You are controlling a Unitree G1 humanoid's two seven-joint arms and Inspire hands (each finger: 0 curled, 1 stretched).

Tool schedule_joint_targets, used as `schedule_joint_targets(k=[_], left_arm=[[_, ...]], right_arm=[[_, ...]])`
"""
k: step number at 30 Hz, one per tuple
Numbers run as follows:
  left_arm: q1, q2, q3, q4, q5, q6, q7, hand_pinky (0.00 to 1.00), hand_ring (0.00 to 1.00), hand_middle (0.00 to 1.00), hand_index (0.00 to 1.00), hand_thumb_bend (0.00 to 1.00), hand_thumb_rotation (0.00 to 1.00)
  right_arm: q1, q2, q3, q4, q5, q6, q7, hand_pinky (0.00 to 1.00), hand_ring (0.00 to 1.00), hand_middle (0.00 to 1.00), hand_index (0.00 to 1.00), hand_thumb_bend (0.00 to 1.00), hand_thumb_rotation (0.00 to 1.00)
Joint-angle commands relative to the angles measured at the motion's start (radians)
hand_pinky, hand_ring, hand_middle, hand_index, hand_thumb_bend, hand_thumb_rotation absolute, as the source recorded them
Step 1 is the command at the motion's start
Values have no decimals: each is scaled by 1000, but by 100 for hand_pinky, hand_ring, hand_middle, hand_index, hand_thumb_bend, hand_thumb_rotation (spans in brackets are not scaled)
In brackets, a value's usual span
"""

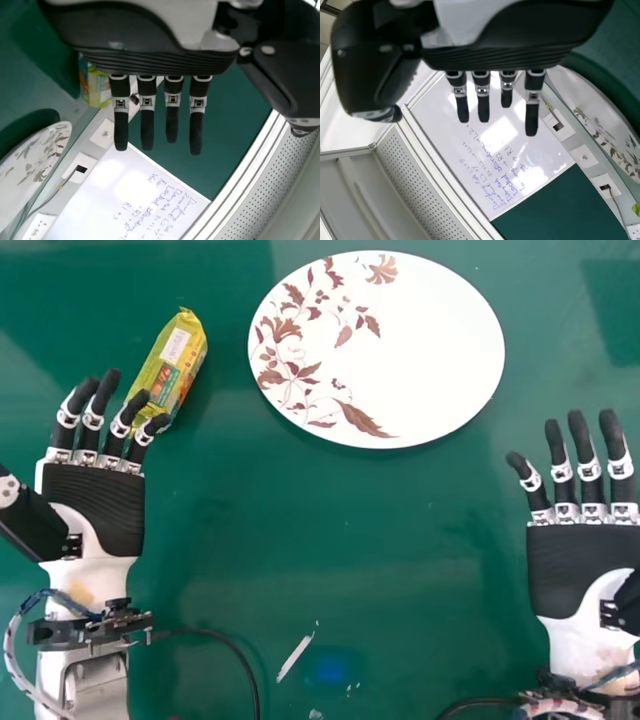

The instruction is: Pick up biscuit and place it in the plate

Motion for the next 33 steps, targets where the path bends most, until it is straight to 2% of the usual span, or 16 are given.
schedule_joint_targets(k=[1,6,8,11,16,19,21,24,28,33], left_arm=[[12,-57,-23,-41,23,-6,46,59,71,81,66,97,61],[15,-51,-41,-58,122,-62,92,61,72,83,68,93,62],[12,-50,-44,-61,153,-81,109,58,71,83,67,92,62],[7,-45,-46,-71,213,-101,147,53,67,79,62,99,59],[-3,-40,-46,-76,344,-132,217,52,65,77,60,100,59],[-25,-41,-40,-47,416,-188,244,51,65,78,60,100,60],[-34,-32,-38,-39,447,-204,257,51,66,78,60,100,60],[-46,-20,-34,-43,483,-205,281,52,66,79,60,100,59],[-78,12,-3,-36,572,-210,309,52,66,80,61,100,61],[-118,79,53,-55,679,-142,321,55,67,80,61,100,62]], right_arm=[[7,-2,-11,12,3,-5,3,72,88,92,91,70,32],[-3,-5,-27,31,12,-16,28,72,86,90,89,59,27],[-5,-3,-32,31,12,-9,16,72,85,90,88,60,25],[-8,-4,-32,16,30,15,2,72,86,89,87,66,23],[-15,-6,-36,20,34,23,3,72,86,90,84,74,27],[-19,-8,-37,22,25,20,0,69,84,88,82,73,27],[-16,-7,-36,16,24,23,-6,71,84,88,81,74,28],[-18,-3,-35,15,19,18,-10,71,84,87,81,73,27],[-24,1,-33,23,20,12,-4,66,82,85,81,75,31],[-30,3,-32,34,15,5,3,65,82,85,81,76,26]])
